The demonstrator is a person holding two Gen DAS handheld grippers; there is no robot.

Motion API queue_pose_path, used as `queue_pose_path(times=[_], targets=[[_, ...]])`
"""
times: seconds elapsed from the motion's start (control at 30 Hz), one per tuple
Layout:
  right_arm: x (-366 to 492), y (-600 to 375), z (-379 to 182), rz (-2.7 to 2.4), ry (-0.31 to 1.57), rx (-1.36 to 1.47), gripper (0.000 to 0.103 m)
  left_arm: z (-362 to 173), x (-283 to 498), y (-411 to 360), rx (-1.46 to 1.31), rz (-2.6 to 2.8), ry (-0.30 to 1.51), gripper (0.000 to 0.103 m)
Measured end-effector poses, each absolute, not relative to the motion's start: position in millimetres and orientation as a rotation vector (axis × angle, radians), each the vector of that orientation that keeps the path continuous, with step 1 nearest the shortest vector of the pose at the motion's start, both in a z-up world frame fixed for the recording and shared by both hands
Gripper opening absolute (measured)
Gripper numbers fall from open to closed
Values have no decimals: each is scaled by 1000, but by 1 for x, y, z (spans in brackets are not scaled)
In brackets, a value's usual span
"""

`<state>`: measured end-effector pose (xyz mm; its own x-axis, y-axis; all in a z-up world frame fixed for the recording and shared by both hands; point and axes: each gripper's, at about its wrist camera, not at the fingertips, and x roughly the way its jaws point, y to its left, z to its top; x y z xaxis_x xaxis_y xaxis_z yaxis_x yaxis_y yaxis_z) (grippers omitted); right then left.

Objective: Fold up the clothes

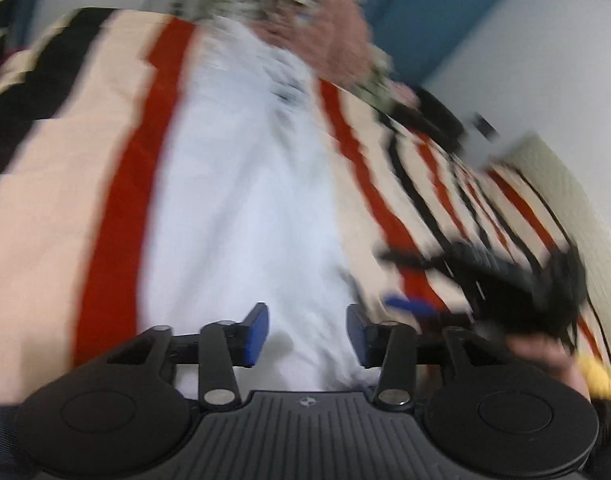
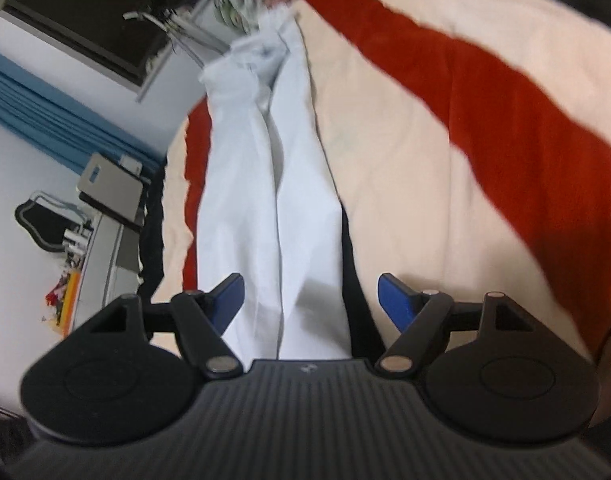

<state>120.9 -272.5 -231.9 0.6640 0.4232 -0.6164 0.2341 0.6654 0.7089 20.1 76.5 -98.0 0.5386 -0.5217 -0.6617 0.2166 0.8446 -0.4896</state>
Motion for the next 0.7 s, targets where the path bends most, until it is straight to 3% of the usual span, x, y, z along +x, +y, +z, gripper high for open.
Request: queue_pose_path(times=[0.33,0.47,0.5,0.57,0.63,0.7], targets=[[124,-258,-256,161,1009,937,69,-157,72,119,-585,-249,1145,58],[116,-252,-261,206,1048,982,55,-157,68,115,-600,-370,1167,58],[114,-249,-261,214,1058,981,47,-157,67,113,-594,-390,1179,56],[111,-244,-259,226,1076,963,37,-155,64,110,-578,-424,1204,35],[108,-239,-256,235,1089,944,16,-152,61,107,-563,-449,1217,15],[106,-240,-250,237,1074,946,9,-145,57,108,-557,-448,1198,10]])
